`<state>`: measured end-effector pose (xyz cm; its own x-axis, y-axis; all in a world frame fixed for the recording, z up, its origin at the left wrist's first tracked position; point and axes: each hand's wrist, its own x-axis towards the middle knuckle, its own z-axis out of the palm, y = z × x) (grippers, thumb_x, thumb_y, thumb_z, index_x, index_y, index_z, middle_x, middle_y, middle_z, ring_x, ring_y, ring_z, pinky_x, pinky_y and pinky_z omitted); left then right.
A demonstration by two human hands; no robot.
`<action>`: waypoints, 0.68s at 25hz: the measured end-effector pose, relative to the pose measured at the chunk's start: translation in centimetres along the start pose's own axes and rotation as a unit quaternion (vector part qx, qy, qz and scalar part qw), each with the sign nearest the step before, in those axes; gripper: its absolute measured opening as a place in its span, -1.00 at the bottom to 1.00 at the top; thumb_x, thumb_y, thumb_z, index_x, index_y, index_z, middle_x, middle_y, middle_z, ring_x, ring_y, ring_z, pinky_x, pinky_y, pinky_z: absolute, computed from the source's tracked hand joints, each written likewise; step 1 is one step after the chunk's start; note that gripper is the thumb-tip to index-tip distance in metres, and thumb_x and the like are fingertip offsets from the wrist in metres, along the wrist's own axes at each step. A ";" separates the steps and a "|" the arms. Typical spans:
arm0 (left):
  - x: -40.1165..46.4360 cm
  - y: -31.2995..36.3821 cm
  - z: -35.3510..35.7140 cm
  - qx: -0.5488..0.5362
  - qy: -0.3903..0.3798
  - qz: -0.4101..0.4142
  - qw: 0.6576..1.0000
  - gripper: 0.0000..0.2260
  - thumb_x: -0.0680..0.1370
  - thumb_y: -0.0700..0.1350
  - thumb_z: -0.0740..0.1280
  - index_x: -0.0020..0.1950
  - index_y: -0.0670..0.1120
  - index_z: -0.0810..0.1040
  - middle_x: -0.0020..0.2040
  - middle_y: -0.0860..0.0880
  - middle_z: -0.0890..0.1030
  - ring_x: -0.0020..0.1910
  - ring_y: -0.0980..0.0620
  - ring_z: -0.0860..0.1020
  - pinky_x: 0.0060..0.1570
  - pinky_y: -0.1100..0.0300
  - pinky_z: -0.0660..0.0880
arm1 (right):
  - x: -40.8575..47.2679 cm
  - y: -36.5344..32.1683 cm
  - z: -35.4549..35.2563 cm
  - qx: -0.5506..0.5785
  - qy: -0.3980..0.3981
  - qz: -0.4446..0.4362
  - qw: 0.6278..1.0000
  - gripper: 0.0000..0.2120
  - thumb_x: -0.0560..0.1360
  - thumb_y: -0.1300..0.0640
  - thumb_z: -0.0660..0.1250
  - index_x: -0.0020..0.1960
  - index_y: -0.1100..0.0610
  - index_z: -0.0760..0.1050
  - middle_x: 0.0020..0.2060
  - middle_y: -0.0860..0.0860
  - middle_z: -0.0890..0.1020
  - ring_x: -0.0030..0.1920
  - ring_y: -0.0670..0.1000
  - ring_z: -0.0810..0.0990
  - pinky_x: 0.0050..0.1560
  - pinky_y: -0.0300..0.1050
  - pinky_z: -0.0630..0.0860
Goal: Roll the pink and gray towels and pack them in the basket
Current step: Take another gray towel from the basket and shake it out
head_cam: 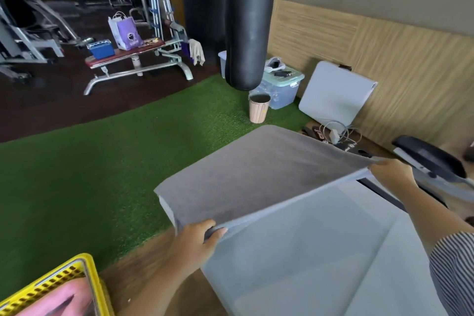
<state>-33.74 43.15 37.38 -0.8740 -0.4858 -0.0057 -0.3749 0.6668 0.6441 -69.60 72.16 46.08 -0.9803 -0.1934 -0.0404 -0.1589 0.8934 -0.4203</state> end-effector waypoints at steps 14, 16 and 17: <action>-18.1 16.7 15.7 -0.004 0.055 -0.050 0.997 -0.55 0.51 0.26 0.22 -0.32 -0.10 0.32 -0.48 0.03 0.38 -0.48 0.07 0.41 -0.44 0.17 0.22 | -6.5 20.7 -10.5 -0.024 -0.019 -0.061 0.998 -0.74 0.49 0.23 0.15 0.05 0.25 0.57 -0.06 0.24 0.57 -0.01 0.22 0.47 0.00 -0.03 0.38; -20.4 18.8 17.8 -0.002 0.050 -0.053 0.997 -0.54 0.51 0.27 0.21 -0.31 -0.11 0.33 -0.48 -0.01 0.36 -0.45 0.03 0.44 -0.43 0.15 0.22 | -7.1 23.5 -11.5 -0.031 -0.029 -0.065 0.997 -0.74 0.50 0.24 0.15 0.04 0.31 0.56 -0.04 0.28 0.59 0.00 0.25 0.50 0.02 0.02 0.42; -21.2 19.4 18.6 -0.011 0.049 -0.048 0.998 -0.52 0.48 0.31 0.17 -0.32 -0.11 0.31 -0.48 -0.01 0.34 -0.44 0.00 0.44 -0.43 0.15 0.20 | -7.2 24.5 -11.8 -0.028 -0.030 -0.063 0.997 -0.74 0.50 0.25 0.16 0.03 0.35 0.55 -0.04 0.30 0.60 0.00 0.26 0.52 0.03 0.04 0.43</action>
<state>-28.24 76.95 35.76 -0.7997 -0.6004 0.0049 -0.4483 0.6026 0.6603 -67.87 100.25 46.74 -0.9439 -0.3271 -0.0450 -0.2878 0.8819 -0.3734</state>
